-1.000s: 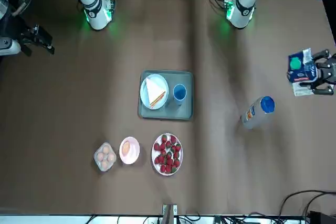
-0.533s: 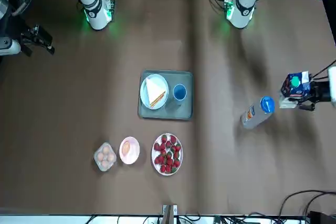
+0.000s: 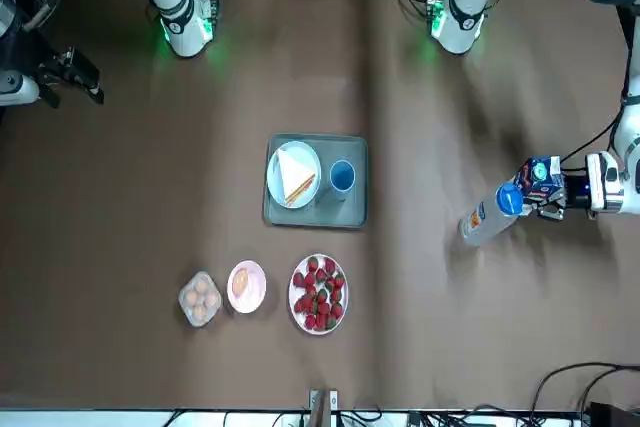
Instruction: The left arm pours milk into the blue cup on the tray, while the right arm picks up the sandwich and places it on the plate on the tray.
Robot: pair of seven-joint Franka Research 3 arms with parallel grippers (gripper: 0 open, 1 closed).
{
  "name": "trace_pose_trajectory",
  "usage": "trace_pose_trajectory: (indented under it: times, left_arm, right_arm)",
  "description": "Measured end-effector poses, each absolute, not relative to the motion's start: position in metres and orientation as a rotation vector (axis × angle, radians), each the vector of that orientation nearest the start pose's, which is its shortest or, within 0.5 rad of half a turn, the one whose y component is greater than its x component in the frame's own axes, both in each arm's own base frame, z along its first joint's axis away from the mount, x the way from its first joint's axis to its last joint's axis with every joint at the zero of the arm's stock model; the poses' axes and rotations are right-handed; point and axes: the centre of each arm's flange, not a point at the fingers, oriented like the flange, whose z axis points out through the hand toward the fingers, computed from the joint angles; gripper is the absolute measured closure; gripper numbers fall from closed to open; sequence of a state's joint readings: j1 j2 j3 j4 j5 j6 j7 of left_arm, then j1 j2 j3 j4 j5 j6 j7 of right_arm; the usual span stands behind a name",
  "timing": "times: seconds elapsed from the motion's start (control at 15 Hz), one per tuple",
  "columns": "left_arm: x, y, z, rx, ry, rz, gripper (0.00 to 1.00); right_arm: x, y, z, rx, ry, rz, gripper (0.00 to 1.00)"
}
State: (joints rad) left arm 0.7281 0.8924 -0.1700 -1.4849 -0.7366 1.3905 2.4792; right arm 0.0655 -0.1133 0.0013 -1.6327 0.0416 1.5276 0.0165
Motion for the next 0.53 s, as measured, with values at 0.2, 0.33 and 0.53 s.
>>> trace_pose_trajectory:
  times: [0.2,0.33,0.53]
  left_arm:
    - [0.548,0.276,0.132,1.318,-1.456,1.022,0.52]
    - [0.543,0.282,0.122,1.311,-1.444,1.063,0.52]
    - [0.538,0.284,0.111,1.308,-1.427,1.077,0.51]
  right_arm:
    - [0.513,0.039,0.652,-3.099,-0.081,-0.010,0.00]
    - [0.513,0.039,0.652,-3.099,-0.081,-0.010,0.00]
    - [0.513,0.039,0.652,-3.099,-0.081,-0.010,0.00]
